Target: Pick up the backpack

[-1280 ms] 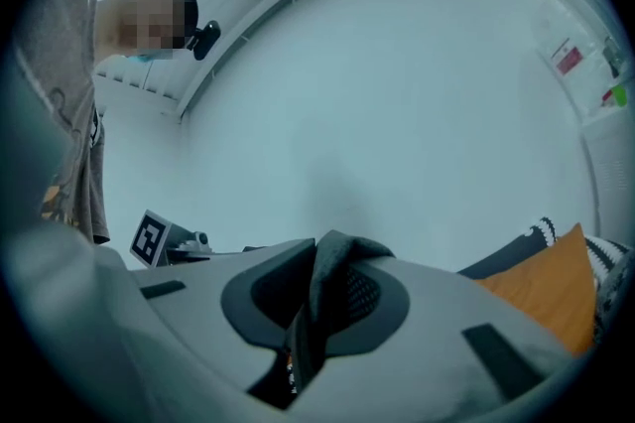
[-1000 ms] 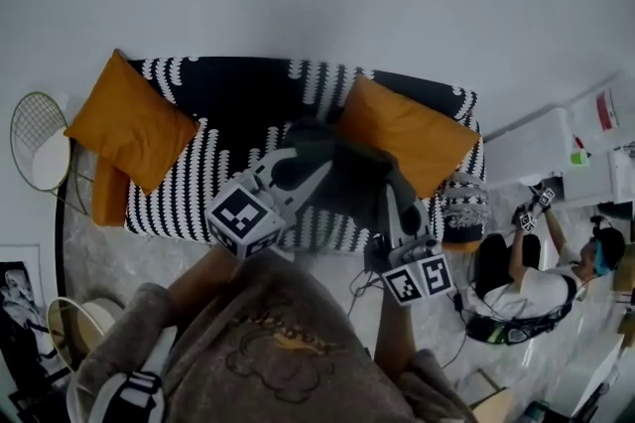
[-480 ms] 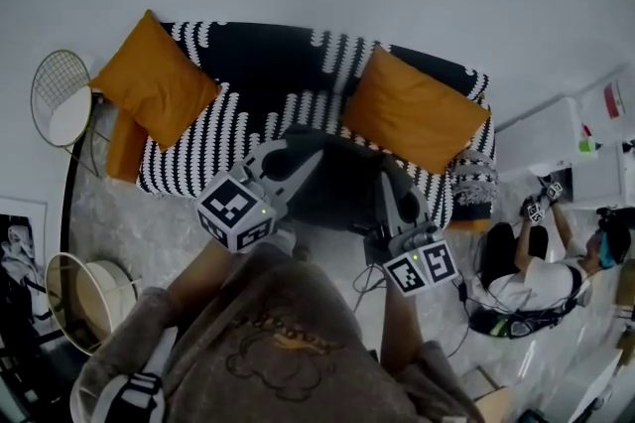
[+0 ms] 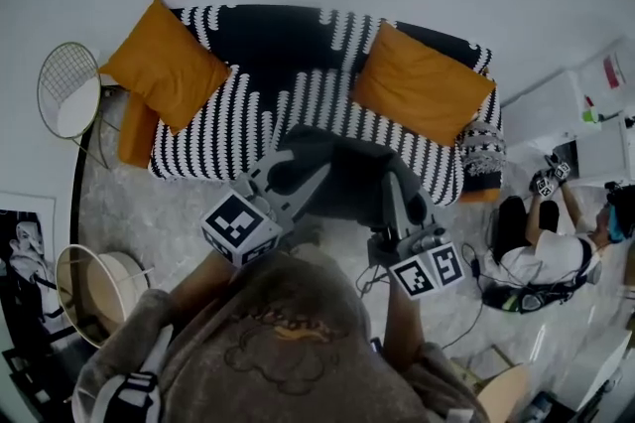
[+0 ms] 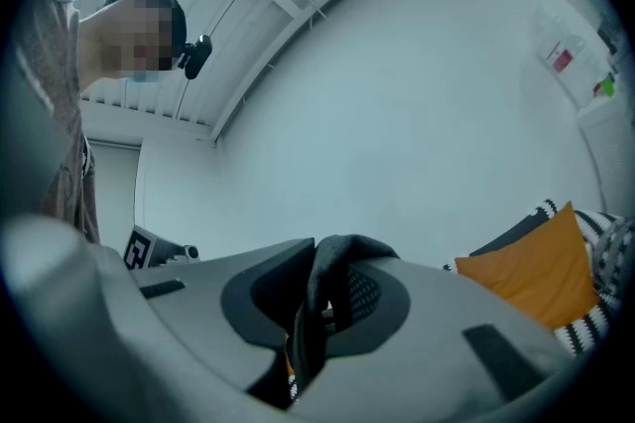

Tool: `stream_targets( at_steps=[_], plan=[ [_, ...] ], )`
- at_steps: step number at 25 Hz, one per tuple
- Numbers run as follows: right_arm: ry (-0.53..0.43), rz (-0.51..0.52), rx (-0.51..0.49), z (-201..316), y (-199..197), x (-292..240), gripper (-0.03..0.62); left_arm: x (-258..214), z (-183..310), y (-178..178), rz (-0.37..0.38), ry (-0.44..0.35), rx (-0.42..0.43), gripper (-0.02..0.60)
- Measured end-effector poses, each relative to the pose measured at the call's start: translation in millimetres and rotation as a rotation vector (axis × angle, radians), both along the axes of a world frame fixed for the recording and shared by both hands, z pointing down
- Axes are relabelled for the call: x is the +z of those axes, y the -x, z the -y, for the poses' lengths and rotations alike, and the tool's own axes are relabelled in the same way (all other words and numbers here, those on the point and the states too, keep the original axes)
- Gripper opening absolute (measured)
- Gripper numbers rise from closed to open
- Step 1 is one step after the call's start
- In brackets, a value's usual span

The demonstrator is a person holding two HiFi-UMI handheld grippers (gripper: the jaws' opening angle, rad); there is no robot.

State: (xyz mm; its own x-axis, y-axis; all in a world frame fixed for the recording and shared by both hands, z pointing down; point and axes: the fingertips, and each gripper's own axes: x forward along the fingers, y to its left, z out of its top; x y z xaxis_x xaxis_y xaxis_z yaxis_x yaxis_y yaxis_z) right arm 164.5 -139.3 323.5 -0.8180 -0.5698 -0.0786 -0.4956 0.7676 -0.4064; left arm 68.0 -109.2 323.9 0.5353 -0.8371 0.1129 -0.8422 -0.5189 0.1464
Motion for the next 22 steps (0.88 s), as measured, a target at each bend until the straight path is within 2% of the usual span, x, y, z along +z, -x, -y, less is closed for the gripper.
stream_targets(
  at_steps=[8, 22],
  plan=[
    [-0.011, -0.006, 0.021, -46.8, -2.4, -3.7, 0.033, -0.4, -44.5, 0.8, -0.007, -0.003, 0.009, 0.032],
    [-0.004, -0.017, 0.003, -91.7, 9.5, -2.2, 0.032, 1.4, -79.3, 13.1, 0.006, 0.005, 0.012, 0.031]
  ],
)
